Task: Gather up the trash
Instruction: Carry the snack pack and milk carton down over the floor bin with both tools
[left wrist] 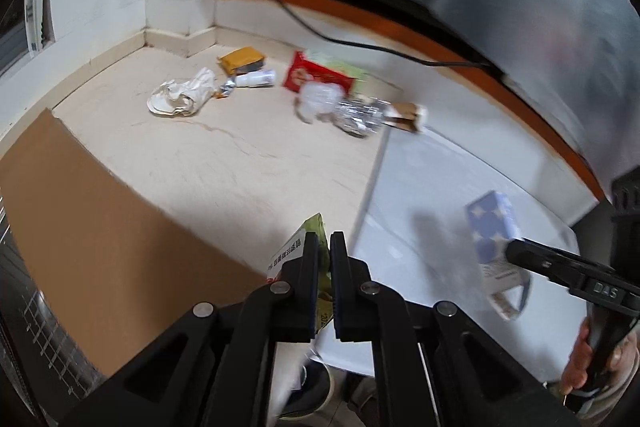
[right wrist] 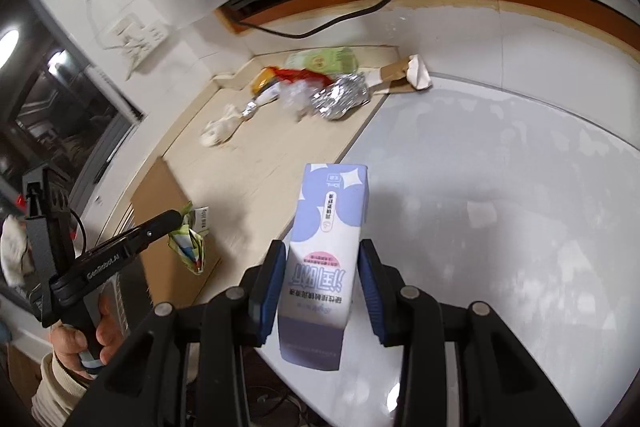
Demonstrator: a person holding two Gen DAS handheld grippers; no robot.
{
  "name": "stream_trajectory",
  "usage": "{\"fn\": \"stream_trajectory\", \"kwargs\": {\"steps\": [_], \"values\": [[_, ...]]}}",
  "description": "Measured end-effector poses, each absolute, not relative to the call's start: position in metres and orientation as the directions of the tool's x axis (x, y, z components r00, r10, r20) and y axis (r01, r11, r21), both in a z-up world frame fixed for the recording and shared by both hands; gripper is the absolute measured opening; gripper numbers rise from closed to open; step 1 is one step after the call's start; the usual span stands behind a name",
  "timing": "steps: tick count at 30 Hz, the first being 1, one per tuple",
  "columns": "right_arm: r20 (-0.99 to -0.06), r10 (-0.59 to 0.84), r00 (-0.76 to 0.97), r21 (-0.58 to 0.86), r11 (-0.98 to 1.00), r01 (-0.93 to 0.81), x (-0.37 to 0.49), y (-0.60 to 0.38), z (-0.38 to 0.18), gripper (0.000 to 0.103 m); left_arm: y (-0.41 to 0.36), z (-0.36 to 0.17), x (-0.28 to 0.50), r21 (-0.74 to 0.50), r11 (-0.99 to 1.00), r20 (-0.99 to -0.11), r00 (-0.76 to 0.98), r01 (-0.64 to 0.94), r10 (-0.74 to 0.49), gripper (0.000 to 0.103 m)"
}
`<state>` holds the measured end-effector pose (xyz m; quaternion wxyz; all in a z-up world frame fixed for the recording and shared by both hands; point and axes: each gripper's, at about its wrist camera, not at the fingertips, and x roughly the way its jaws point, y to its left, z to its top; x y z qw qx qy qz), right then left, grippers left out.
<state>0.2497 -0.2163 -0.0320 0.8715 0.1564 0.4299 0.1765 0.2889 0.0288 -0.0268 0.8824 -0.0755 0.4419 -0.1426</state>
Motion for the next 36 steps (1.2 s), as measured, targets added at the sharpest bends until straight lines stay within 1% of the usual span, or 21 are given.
{"fn": "stream_trajectory", "kwargs": {"steps": [5, 8, 12, 14, 19, 20, 23, 29, 36], "values": [[-0.669, 0.494, 0.555, 0.442, 0.865, -0.237, 0.205, -0.208, -0.032, 0.037, 0.017, -0.012, 0.226, -0.272, 0.934, -0.719, 0.595, 0.233, -0.358, 0.003], [-0.657, 0.501, 0.562, 0.405, 0.865, -0.297, 0.174, -0.196, -0.033, 0.037, 0.012, -0.013, 0.188, -0.258, 0.935, -0.712, 0.607, 0.243, -0.354, 0.003], [-0.658, 0.504, 0.560, 0.347, 0.863, -0.368, 0.139, -0.180, -0.045, 0.037, 0.011, -0.029, 0.149, -0.258, 0.938, -0.714, 0.609, 0.230, -0.346, 0.003], [-0.660, 0.497, 0.563, 0.294, 0.861, -0.416, 0.120, -0.169, -0.056, 0.037, 0.010, -0.044, 0.132, -0.251, 0.943, -0.720, 0.608, 0.219, -0.333, 0.003], [-0.673, 0.494, 0.551, 0.217, 0.844, -0.491, 0.086, -0.148, -0.091, 0.037, 0.010, -0.089, 0.096, -0.270, 0.941, -0.733, 0.590, 0.206, -0.339, 0.003], [-0.683, 0.477, 0.554, 0.184, 0.846, -0.501, 0.080, -0.142, -0.101, 0.037, 0.010, -0.100, 0.091, -0.272, 0.941, -0.738, 0.583, 0.202, -0.339, 0.003], [-0.722, 0.447, 0.527, 0.144, 0.843, -0.518, 0.074, -0.131, -0.131, 0.037, 0.011, -0.135, 0.085, -0.290, 0.941, -0.771, 0.540, 0.174, -0.337, 0.003], [-0.791, 0.427, 0.438, 0.159, 0.835, -0.527, 0.082, -0.121, -0.198, 0.037, 0.015, -0.206, 0.078, -0.286, 0.949, -0.828, 0.465, 0.130, -0.314, 0.003], [-0.847, 0.398, 0.354, 0.219, 0.866, -0.450, 0.121, -0.130, -0.277, 0.037, 0.018, -0.258, 0.092, -0.313, 0.943, -0.855, 0.399, 0.110, -0.331, 0.004]]}}
